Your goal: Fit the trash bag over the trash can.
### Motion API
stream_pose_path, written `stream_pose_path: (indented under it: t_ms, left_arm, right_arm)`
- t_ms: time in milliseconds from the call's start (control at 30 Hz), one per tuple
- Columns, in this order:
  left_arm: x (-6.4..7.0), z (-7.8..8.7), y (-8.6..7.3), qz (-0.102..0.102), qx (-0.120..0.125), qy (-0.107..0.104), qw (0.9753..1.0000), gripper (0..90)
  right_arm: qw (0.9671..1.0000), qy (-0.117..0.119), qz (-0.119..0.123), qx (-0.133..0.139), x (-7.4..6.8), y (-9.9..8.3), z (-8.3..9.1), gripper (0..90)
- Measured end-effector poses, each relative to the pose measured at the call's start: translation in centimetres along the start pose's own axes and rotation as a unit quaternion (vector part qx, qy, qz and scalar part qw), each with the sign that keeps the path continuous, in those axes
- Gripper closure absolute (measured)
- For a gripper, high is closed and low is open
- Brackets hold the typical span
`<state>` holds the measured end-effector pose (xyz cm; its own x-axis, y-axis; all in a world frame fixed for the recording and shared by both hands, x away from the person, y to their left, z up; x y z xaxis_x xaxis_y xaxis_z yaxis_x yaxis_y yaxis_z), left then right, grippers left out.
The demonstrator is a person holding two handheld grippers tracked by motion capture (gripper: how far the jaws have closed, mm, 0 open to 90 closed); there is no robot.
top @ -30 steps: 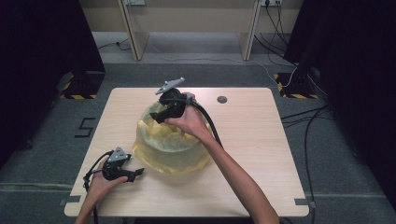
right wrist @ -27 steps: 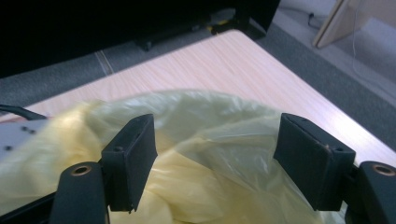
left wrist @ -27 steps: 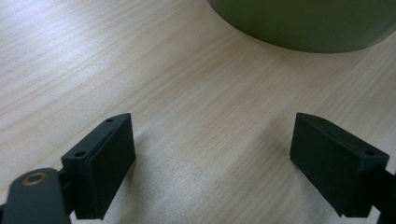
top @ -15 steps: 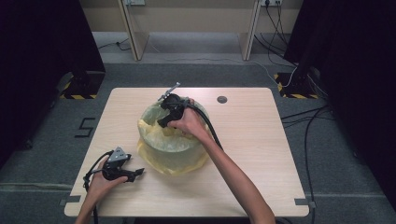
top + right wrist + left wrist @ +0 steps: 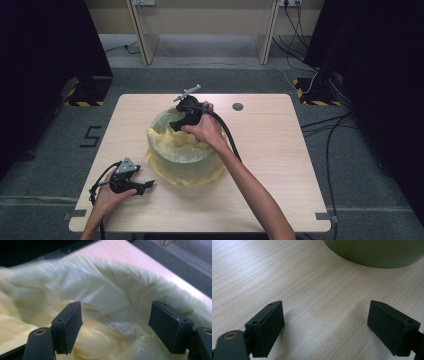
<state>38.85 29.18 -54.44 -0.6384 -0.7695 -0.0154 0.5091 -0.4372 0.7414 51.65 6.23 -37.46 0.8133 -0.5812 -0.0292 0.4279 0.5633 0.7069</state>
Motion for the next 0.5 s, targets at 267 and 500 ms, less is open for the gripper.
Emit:
stream_pose_path:
  t_ms: [267, 500]
  left_arm:
    - [0.0, 0.0, 0.0, 0.000, 0.000, 0.000, 1.0000, 13.2]
    - [0.0, 0.0, 0.0, 0.000, 0.000, 0.000, 1.0000, 13.2]
  right_arm:
    - [0.9987, 0.010, 0.020, -0.047, -0.5, -1.0, -1.6, 24.9]
    - [0.9998, 0.009, 0.014, 0.015, -1.0, 0.1, 0.0, 26.6]
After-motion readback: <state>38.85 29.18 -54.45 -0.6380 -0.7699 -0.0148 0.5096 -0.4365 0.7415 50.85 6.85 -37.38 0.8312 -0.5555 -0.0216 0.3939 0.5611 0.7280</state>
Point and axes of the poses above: each handheld gripper's, and its own axes: z roughly backward along the jaws, y roughly out of its top, x roughly to its right, the point moved 3 cm from there along -z, roughly forward along the jaws, and after that the axes turned 3 degrees about y, right-handed, at the moved point
